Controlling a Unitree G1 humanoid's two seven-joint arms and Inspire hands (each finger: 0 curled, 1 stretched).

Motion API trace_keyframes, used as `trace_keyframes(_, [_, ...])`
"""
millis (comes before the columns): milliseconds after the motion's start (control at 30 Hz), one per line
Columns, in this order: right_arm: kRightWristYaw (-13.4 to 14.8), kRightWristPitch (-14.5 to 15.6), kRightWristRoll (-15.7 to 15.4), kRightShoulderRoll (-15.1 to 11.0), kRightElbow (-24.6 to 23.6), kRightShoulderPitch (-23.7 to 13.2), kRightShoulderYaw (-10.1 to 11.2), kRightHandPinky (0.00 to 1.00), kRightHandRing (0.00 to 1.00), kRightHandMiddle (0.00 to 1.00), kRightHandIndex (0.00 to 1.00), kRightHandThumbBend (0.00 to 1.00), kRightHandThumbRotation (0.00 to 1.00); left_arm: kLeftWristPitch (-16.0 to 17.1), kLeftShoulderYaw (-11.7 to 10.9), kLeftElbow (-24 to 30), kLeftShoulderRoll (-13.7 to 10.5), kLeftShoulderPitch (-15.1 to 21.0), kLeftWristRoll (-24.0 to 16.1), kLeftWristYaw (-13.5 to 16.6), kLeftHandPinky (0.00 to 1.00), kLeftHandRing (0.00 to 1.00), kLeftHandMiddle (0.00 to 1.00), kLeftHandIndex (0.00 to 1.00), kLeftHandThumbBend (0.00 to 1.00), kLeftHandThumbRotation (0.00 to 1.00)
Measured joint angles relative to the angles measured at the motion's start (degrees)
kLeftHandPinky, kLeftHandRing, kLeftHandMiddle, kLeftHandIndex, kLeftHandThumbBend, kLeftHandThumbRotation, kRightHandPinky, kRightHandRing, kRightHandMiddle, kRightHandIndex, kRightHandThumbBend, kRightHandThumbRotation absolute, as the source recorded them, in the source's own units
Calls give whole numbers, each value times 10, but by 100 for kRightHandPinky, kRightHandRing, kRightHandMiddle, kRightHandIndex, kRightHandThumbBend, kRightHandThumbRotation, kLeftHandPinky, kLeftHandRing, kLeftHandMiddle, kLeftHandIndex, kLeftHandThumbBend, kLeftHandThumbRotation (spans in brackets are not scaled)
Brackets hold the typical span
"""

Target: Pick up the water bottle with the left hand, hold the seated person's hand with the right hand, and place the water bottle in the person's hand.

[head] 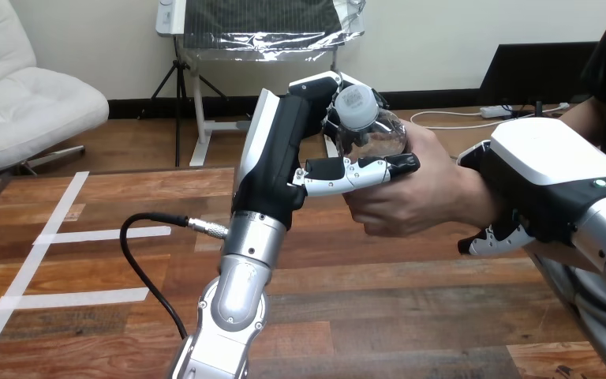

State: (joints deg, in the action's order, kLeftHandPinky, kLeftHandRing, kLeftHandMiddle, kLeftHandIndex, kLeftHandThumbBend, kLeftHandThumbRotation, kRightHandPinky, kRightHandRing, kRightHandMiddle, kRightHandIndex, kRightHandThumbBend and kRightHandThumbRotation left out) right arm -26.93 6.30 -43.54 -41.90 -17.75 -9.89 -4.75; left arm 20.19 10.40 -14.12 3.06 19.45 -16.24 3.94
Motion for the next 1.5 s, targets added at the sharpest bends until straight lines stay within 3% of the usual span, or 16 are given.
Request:
trace_keyframes(100, [0, -2, 0, 0, 0, 0, 0, 44, 53, 61, 58, 74, 0, -16, 0, 11, -3, -1, 0, -13, 51, 59, 63, 62, 74, 2])
trace_keyframes(133, [0, -2, -1, -1, 0, 0, 0, 47, 56, 64, 61, 76, 0, -22, 0, 16, -4, -1, 0, -19, 57, 67, 71, 70, 76, 8])
trace_keyframes(267, [0, -4, -6, -2, 0, 0, 0, 51, 61, 67, 64, 79, 0, -52, 1, 36, -12, -1, 1, -47, 71, 80, 84, 83, 82, 20])
trace_keyframes(300, [0, -4, -8, -2, 0, 0, 0, 53, 63, 69, 66, 80, 0, -59, 1, 40, -14, -1, 1, -53, 79, 87, 90, 89, 85, 27])
trace_keyframes(600, [4, -10, -16, -4, 0, 0, 0, 60, 71, 76, 72, 84, 0, -97, 10, 74, -32, -5, -1, -104, 97, 99, 99, 99, 94, 45])
trace_keyframes(933, [6, -13, -21, -4, 0, 0, 2, 66, 79, 82, 78, 85, 0, -104, 22, 78, -35, -6, 2, -131, 100, 100, 100, 100, 99, 56])
trace_keyframes(1500, [7, -10, -24, -4, 0, 3, 6, 71, 82, 85, 82, 83, 0, -102, 30, 78, -24, -6, 8, -135, 100, 100, 100, 100, 100, 65])
